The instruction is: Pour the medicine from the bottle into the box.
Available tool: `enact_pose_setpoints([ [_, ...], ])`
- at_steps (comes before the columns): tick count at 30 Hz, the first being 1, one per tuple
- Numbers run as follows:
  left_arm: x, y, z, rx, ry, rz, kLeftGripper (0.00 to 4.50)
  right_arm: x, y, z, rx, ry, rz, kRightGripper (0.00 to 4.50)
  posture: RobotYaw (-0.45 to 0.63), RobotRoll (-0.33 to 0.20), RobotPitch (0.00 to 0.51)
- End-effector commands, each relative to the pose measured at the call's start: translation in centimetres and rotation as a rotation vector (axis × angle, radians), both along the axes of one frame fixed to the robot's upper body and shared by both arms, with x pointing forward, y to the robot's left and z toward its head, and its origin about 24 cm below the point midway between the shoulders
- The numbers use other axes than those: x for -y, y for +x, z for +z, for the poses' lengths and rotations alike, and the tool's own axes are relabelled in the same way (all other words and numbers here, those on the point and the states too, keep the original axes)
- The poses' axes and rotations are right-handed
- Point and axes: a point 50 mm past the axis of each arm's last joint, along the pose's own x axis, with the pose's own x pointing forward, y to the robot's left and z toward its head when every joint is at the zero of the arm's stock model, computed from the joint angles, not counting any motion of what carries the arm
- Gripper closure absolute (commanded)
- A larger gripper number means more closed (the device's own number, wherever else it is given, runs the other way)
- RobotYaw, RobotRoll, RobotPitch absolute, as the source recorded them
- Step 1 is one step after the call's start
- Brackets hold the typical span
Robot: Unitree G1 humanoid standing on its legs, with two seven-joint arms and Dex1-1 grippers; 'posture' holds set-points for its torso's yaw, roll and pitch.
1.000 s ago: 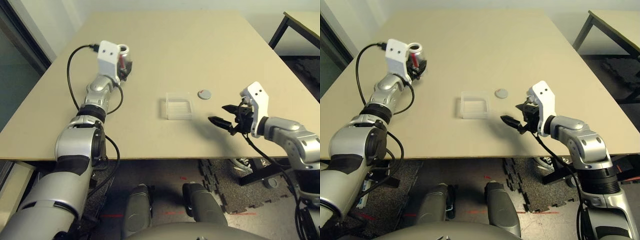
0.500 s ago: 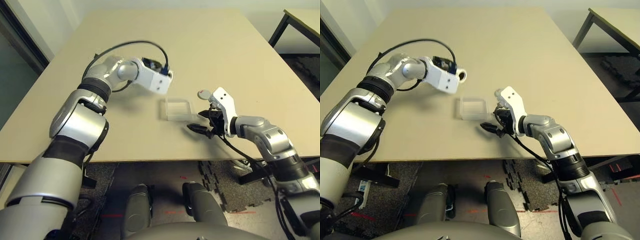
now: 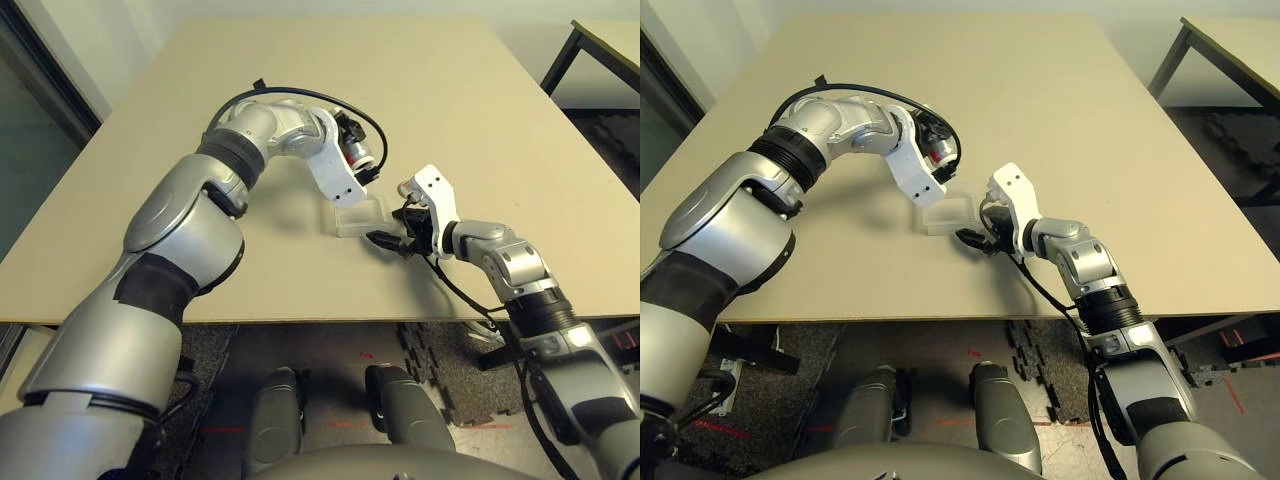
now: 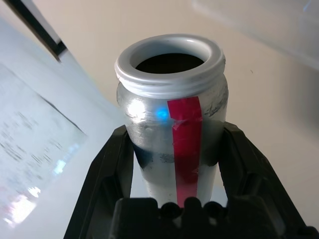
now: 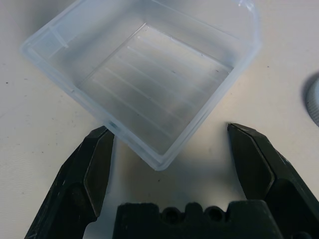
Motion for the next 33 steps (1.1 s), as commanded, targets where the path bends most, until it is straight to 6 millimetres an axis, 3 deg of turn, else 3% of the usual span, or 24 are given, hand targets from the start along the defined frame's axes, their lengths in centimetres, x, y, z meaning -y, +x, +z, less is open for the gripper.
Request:
enact_pose_setpoints([
  [1, -1.1, 0.2, -1.0, 0.012, 0.072, 0.004, 1.83, 0.8, -0.1, -0.3, -0.005, 0.006, -0.035, 0.00, -0.17, 0.000, 0.078],
  [9, -1.9, 0.3, -1.7, -0.027, 0.036, 0.040, 1.83, 1.3, -0.2, -0.2, -0.004, 0.002, -0.047, 0.00, -0.16, 0.000, 0.083],
  [14, -1.8, 0.1, -1.8, -0.179, -0.194, 0.127, 1.83, 1.2, -0.1, 0.0, 0.002, 0.003, -0.045, 0.00, -0.16, 0.000, 0.086],
  [19, -2.4, 0.9, 0.2, -0.389, -0.682, 0.312, 1.83, 1.4, -0.1, 0.3, 0.009, 0.005, -0.036, 0.00, -0.15, 0.000, 0.086],
  [24, -4.2, 1.4, 0.0, -0.589, -1.060, 0.458, 1.83, 1.3, -0.1, 0.7, 0.007, 0.016, -0.016, 0.00, -0.13, 0.000, 0.086],
  [28, -7.8, 1.9, -2.7, -0.739, -1.524, 0.682, 1.83, 1.1, -0.5, 1.5, 0.013, 0.028, 0.044, 0.00, -0.11, 0.000, 0.091],
  [33, -10.9, 1.6, -5.0, -0.729, -1.878, 0.841, 1.83, 1.6, -1.3, 2.7, 0.022, 0.049, 0.102, 0.00, -0.10, 0.000, 0.100],
])
